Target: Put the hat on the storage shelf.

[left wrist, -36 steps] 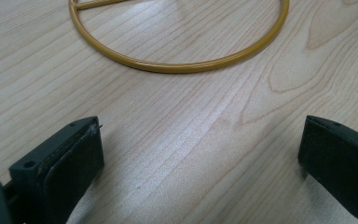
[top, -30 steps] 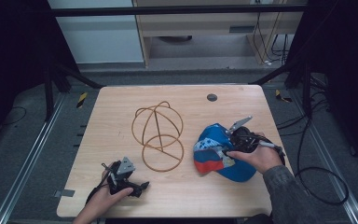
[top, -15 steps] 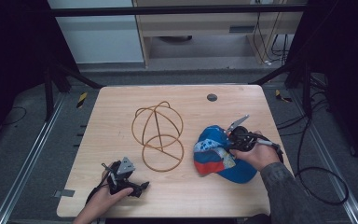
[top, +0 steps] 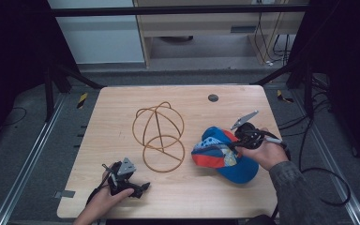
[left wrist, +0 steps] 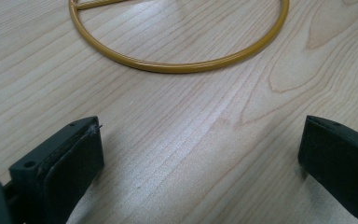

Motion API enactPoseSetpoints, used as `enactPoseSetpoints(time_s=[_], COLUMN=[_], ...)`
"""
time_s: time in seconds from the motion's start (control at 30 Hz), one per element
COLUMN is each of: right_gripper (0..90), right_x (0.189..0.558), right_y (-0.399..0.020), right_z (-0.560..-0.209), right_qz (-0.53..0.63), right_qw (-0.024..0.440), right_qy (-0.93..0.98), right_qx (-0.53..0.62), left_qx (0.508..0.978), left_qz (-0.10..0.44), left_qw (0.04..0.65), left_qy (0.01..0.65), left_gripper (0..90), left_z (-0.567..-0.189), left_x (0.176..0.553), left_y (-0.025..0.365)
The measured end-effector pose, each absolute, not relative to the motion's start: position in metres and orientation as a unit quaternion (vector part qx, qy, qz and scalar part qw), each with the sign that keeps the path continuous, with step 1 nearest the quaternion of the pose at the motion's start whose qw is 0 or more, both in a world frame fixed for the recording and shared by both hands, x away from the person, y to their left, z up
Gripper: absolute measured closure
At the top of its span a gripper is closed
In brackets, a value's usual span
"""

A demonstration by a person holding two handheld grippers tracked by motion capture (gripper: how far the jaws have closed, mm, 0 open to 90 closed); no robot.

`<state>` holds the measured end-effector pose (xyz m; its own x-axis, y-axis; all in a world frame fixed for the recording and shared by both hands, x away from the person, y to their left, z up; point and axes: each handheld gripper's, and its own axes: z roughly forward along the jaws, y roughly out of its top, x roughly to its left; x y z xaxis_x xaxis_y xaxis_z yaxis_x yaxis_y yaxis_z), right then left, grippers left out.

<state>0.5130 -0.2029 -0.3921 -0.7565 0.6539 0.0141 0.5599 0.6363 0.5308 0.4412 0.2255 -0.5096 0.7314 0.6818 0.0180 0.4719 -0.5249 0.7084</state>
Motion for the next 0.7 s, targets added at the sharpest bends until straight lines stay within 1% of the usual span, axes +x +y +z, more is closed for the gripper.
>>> enactPoseSetpoints(time_s=[0.23,0.37,0.7], right_gripper=[90.0,90.0,90.0], right_x=[0.509,0.509,0.508], right_y=[-0.204,-0.205,-0.206], right_z=[-0.37,-0.359,-0.341], right_qz=[0.28,0.289,0.307], right_qw=[0.1,0.112,0.123], right_qy=[0.895,0.892,0.886], right_qx=[0.333,0.329,0.326], left_qx=[0.861,0.86,0.86], left_qz=[0.148,0.148,0.148], left_qw=[0.354,0.354,0.354], left_qy=[0.335,0.335,0.335], left_gripper=[0.0,0.0,0.0], left_z=[-0.51,-0.51,-0.51], left_x=[0.441,0.441,0.441], left_y=[0.225,0.225,0.225])
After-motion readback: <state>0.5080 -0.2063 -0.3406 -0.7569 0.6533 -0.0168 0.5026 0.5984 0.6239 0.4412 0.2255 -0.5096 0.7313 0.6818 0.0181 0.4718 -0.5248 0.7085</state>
